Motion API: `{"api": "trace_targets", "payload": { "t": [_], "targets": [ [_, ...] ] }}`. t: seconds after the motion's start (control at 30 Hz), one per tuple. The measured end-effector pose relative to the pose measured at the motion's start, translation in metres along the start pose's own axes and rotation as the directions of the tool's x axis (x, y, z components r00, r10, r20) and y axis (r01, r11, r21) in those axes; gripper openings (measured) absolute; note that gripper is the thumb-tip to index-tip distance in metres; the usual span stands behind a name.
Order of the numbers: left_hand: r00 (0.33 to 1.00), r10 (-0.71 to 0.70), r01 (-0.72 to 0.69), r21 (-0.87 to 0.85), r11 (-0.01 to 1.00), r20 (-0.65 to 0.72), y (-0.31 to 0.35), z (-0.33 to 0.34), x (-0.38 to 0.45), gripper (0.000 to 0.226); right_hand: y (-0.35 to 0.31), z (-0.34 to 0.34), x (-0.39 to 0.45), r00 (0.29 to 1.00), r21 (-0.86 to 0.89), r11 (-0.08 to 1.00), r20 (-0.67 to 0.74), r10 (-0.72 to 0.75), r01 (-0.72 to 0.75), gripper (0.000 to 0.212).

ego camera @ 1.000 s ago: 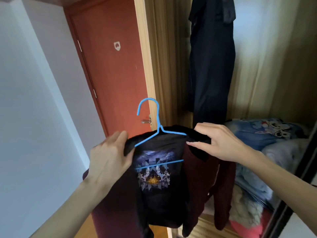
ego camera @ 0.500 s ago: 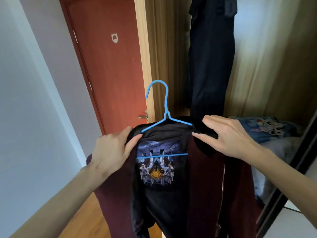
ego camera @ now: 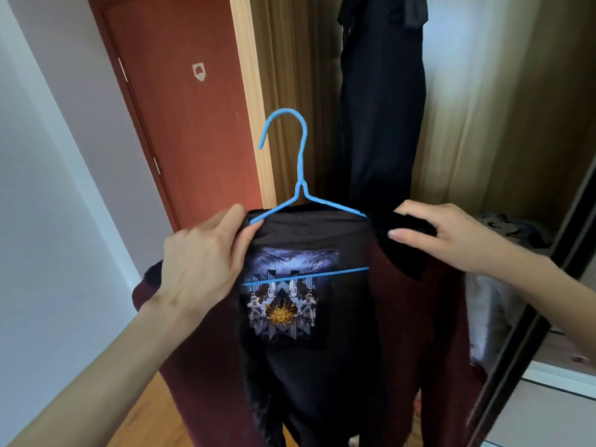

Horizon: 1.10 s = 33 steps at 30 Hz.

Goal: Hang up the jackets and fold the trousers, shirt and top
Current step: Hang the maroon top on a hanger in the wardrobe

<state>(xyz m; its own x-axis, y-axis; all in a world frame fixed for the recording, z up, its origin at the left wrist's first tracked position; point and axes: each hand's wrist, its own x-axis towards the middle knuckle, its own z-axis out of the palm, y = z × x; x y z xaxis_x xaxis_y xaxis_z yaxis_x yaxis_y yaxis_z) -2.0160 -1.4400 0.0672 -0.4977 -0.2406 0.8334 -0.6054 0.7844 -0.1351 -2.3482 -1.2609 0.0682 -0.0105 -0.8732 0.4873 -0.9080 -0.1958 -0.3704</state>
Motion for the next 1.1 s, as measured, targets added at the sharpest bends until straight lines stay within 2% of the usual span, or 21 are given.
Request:
{"api": "trace_targets", "payload": {
  "t": [0.03, 0.1, 0.17, 0.23, 0.3, 0.37, 0.5, 0.63, 0.73, 0.8, 0.87, 0.93, 1.03, 1.1],
  "targets": [
    [1.000, -0.008, 0.008, 0.002, 1.000, 0.012, 0.003, 0.002, -0.001, 0.032, 0.005, 0.006, -0.002, 1.000, -0.044, 0.999, -0.013, 0.026, -0.026, 0.045],
    [0.999, -0.030, 0.030, 0.011, 0.999, 0.035, 0.007, 0.005, -0.002, 0.033, 0.011, 0.028, -0.011, 0.982, -0.145, 0.988, -0.186, 0.031, -0.059, 0.053],
    [0.997, -0.069, 0.068, 0.021, 0.997, 0.044, 0.006, 0.006, -0.004, 0.033, 0.009, 0.054, -0.021, 0.892, -0.187, 0.975, -0.452, 0.024, -0.122, 0.057],
    [0.994, -0.100, 0.099, 0.028, 0.995, 0.044, 0.005, 0.006, -0.005, 0.033, 0.005, 0.079, -0.028, 0.823, -0.241, 0.956, -0.569, 0.003, -0.170, 0.067],
    [0.993, -0.105, 0.104, 0.033, 0.994, 0.045, 0.004, 0.005, -0.005, 0.033, 0.004, 0.097, -0.027, 0.846, -0.308, 0.929, -0.533, 0.009, -0.204, 0.083],
    [0.994, -0.096, 0.095, 0.023, 0.995, 0.048, 0.005, 0.005, -0.006, 0.033, 0.005, 0.101, -0.017, 0.881, -0.351, 0.914, -0.472, 0.015, -0.204, 0.089],
    [0.997, -0.057, 0.057, 0.002, 0.998, 0.057, 0.009, 0.008, -0.007, 0.030, 0.002, 0.090, 0.018, 0.924, -0.420, 0.905, -0.366, -0.106, -0.063, 0.060],
    [0.993, -0.071, 0.078, -0.066, 0.995, 0.092, 0.005, 0.015, -0.004, 0.034, -0.001, 0.082, 0.031, 0.918, -0.337, 0.939, -0.390, -0.077, -0.064, 0.049],
    [0.970, -0.064, 0.110, -0.188, 0.976, 0.234, -0.019, 0.022, -0.001, 0.050, 0.003, 0.082, 0.031, 0.874, -0.314, 0.949, -0.472, -0.116, -0.044, 0.047],
    [0.917, -0.036, 0.152, -0.265, 0.952, 0.397, -0.041, 0.027, -0.005, 0.059, 0.008, 0.080, 0.032, 0.857, -0.288, 0.956, -0.505, -0.105, -0.053, 0.045],
    [0.881, -0.070, 0.220, -0.275, 0.936, 0.469, -0.054, 0.033, -0.016, 0.062, 0.014, 0.078, 0.031, 0.840, -0.273, 0.959, -0.535, -0.089, -0.072, 0.044],
    [0.897, -0.085, 0.210, -0.248, 0.946, 0.434, -0.055, 0.043, -0.026, 0.057, 0.018, 0.078, 0.027, 0.839, -0.290, 0.954, -0.536, -0.098, -0.074, 0.043],
    [0.924, -0.031, 0.110, -0.188, 0.976, 0.381, -0.044, 0.055, -0.027, 0.049, 0.021, 0.077, 0.021, 0.840, -0.329, 0.941, -0.530, -0.118, -0.075, 0.042],
    [0.954, -0.040, 0.067, -0.081, 0.994, 0.298, -0.036, 0.059, -0.019, 0.045, 0.024, 0.072, 0.015, 0.831, -0.363, 0.927, -0.540, -0.133, -0.088, 0.040]
  ]
}}
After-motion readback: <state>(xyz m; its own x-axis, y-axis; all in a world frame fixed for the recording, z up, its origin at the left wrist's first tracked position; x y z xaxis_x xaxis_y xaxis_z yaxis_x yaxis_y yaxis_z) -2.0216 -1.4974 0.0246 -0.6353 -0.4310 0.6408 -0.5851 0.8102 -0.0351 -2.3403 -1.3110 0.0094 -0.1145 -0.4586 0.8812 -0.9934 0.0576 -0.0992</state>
